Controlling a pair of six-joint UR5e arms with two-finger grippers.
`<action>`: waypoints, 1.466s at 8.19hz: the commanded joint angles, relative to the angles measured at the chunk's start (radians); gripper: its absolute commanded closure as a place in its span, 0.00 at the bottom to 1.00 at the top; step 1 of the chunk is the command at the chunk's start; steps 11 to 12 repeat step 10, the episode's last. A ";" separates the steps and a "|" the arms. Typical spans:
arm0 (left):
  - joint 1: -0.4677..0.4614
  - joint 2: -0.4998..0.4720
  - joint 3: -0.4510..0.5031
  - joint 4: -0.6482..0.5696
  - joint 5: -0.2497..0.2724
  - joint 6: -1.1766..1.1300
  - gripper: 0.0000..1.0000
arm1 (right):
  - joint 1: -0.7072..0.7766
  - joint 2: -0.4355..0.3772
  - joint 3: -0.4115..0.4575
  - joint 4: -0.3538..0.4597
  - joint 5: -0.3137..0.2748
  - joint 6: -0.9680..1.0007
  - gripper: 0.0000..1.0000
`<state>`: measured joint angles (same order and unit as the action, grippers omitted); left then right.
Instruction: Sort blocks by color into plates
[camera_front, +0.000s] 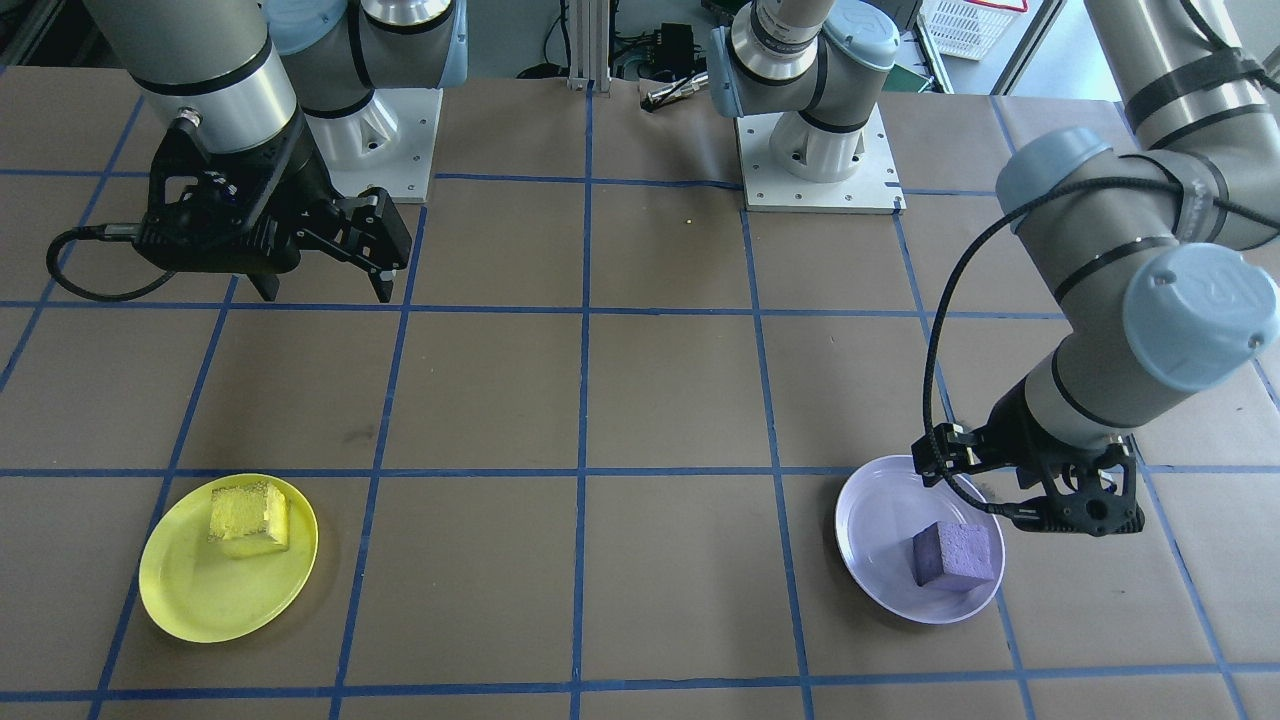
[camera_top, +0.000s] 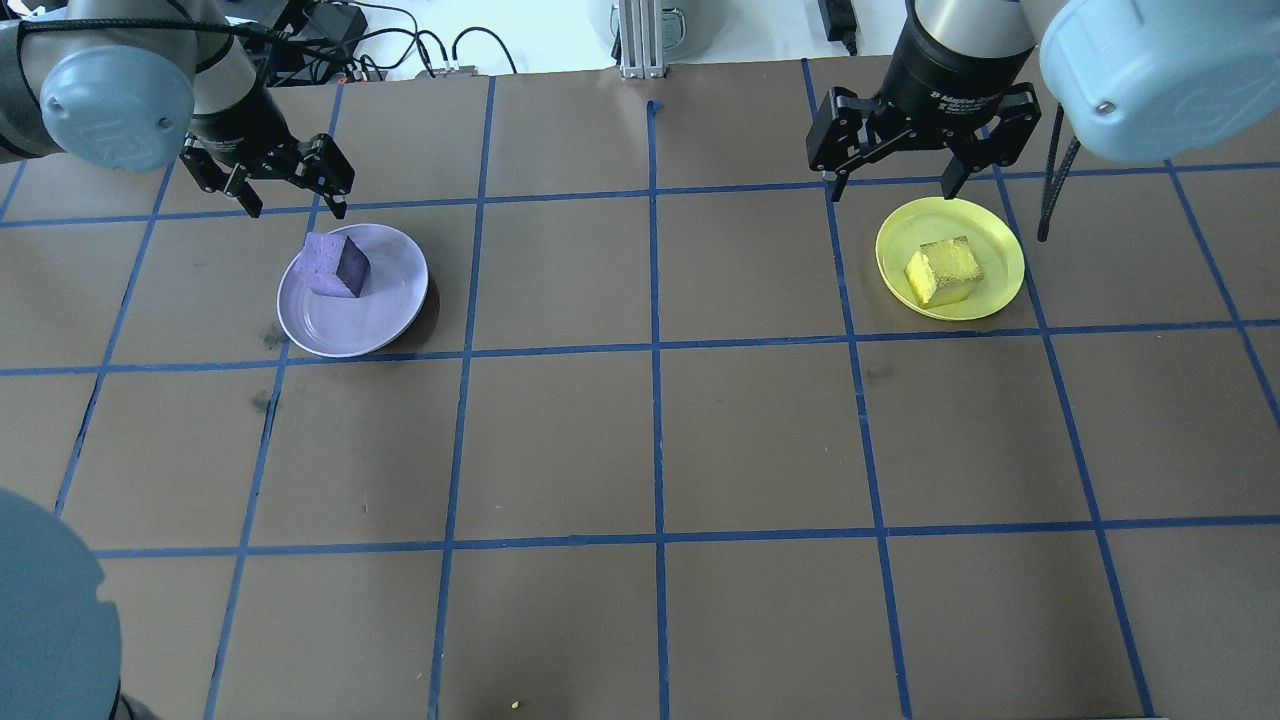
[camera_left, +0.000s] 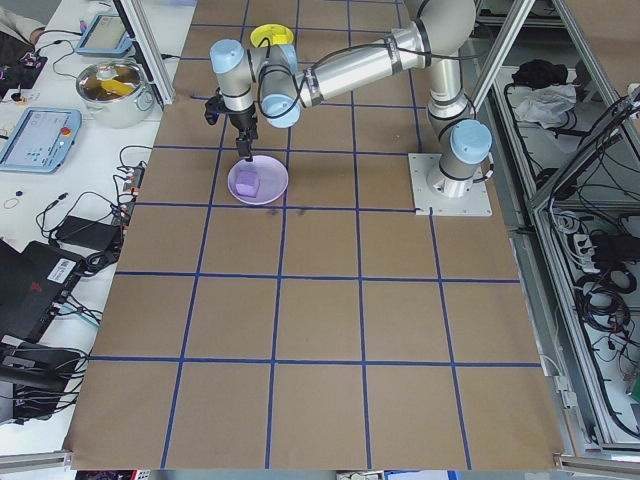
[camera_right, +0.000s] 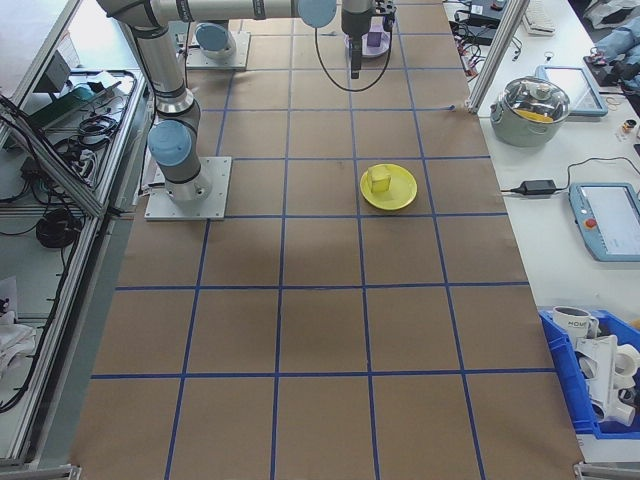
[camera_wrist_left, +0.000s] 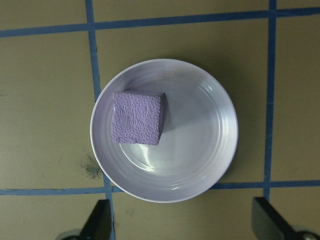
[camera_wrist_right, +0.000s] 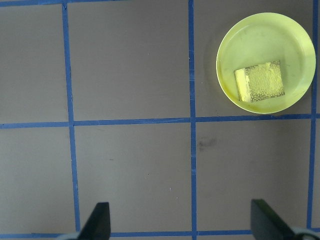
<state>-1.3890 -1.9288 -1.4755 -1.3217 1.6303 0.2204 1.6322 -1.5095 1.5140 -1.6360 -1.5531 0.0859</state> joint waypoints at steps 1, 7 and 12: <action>-0.060 0.152 0.000 -0.098 -0.001 -0.105 0.00 | 0.000 0.000 0.000 0.001 -0.002 0.000 0.00; -0.134 0.301 -0.015 -0.191 -0.004 -0.214 0.00 | 0.002 0.000 0.000 0.001 -0.048 -0.034 0.00; -0.134 0.298 -0.015 -0.185 -0.009 -0.217 0.00 | 0.000 0.000 0.002 0.001 -0.047 -0.034 0.00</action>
